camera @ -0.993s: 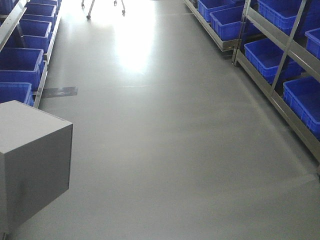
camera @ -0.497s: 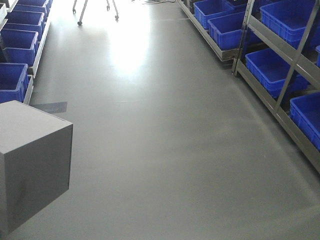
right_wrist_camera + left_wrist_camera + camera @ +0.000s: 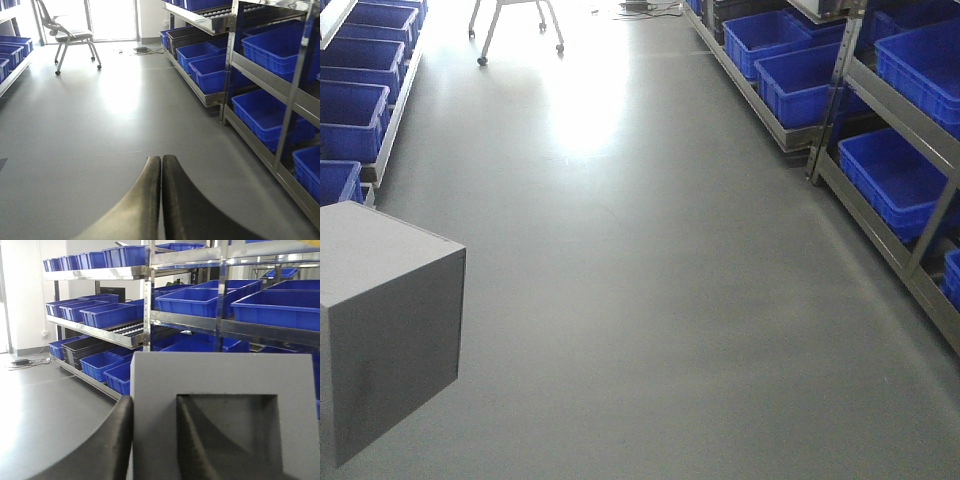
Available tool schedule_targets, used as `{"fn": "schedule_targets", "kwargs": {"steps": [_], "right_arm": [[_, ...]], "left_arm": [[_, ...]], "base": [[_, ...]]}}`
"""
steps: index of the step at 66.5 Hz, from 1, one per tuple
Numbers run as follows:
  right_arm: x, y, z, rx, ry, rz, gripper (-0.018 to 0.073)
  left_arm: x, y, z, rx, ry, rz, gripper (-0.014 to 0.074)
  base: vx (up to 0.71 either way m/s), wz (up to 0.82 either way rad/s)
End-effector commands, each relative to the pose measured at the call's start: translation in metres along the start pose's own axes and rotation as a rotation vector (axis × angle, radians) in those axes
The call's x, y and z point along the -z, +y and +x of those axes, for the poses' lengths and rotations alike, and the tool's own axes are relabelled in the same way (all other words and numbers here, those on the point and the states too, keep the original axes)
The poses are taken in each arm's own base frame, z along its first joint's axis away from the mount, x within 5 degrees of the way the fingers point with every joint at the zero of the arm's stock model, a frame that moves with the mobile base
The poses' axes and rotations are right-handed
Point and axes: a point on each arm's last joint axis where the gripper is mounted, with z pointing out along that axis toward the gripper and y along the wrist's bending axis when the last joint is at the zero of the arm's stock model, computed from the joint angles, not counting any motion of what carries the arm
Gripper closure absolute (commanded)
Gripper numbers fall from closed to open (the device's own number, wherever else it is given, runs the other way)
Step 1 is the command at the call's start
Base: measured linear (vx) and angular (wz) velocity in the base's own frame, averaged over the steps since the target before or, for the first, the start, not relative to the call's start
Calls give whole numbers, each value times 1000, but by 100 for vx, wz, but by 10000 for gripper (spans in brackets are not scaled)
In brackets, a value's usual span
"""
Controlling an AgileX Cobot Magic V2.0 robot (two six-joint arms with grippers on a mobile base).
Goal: Sort gray base to blue bin
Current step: 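Drive down the aisle between shelves of blue bins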
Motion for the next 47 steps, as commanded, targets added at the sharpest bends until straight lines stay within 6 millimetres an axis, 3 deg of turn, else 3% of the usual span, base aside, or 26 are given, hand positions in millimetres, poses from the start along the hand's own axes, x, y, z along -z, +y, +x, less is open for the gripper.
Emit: {"fn": "schedule_targets", "kwargs": {"steps": [1,47], "right_arm": [[-1,0,-5,18,-53,4,564],[-1,0,-5,18,-53,4,564]], "left_arm": [[1,-1,-18,23,-123,0,594],[1,-1,-18,23,-123,0,594]], "base": [[49,7],[47,5]]}}
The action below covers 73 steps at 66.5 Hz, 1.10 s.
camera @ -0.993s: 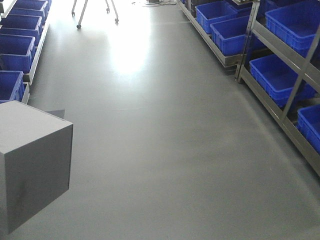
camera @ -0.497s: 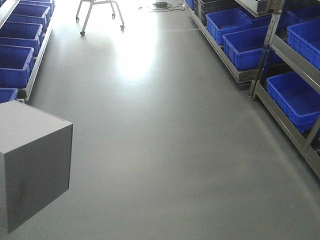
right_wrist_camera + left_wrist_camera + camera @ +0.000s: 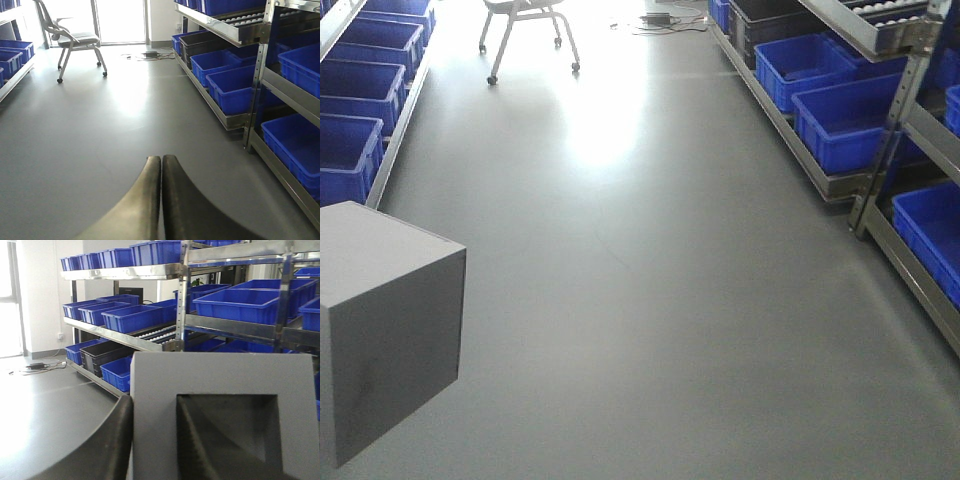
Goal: Sort gray base to blue bin
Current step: 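Drive down the aisle between shelves of blue bins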
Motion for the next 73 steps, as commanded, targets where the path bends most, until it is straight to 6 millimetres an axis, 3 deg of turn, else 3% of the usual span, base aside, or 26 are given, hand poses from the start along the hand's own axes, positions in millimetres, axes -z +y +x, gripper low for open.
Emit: {"fn": "schedule_targets", "kwargs": {"steps": [1,73], "right_arm": [[-1,0,-5,18,-53,4,564],[-1,0,-5,18,-53,4,564]], "left_arm": [[1,-1,-18,23,-123,0,594],[1,-1,-18,23,-123,0,594]], "base": [[46,10],[38,23]]}}
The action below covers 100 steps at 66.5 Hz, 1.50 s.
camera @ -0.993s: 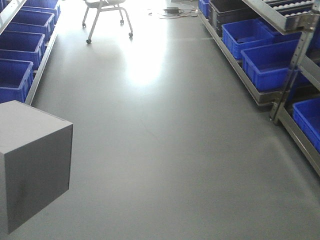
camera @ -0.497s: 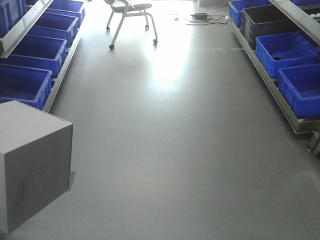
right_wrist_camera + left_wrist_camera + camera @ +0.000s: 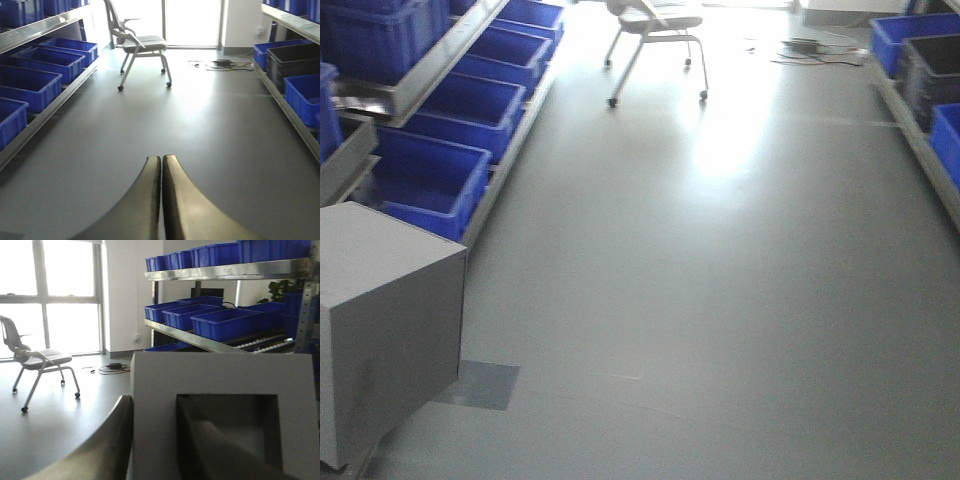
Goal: Sort gray base to blue bin
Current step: 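Drive down the aisle between shelves of blue bins, then stop the base in front of the empty blue bins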
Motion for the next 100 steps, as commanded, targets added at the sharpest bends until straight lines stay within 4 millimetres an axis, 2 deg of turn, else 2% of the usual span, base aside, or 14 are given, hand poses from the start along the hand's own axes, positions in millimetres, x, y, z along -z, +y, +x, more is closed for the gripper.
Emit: {"fn": "schedule_targets", "kwargs": {"steps": [1,100], "right_arm": [[-1,0,-5,18,-53,4,564],[-1,0,-5,18,-53,4,564]], "left_arm": [[1,-1,-18,23,-123,0,594],[1,-1,-18,23,-123,0,594]], "base": [[29,51],[20,76]]}}
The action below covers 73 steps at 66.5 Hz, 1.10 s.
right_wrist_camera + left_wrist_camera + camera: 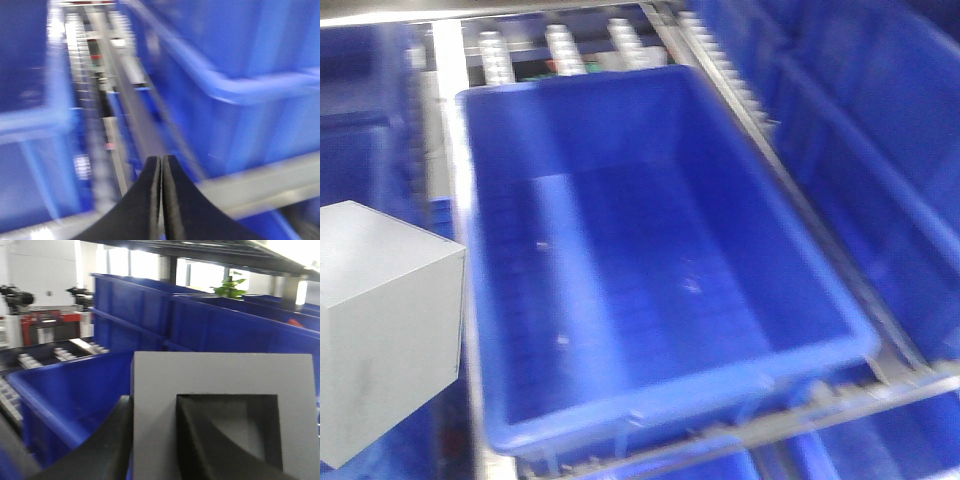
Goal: Sort gray base to blue bin
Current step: 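Stop the base in front of the empty blue bins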
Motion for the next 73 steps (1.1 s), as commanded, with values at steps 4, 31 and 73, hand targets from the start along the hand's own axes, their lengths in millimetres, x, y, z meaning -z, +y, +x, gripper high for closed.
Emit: {"fn": "schedule_targets", "kwargs": {"steps": [4,31,73], "right_arm": [[-1,0,-5,18,-53,4,564],[-1,0,-5,18,-53,4,564],[-1,0,-5,18,-53,4,564]], "left_arm": [[1,-1,-18,23,-123,0,594],[1,-1,-18,23,-123,0,594],[1,-1,-18,23,-123,0,594]], "base": [[13,66],[9,47],[1,4]]}}
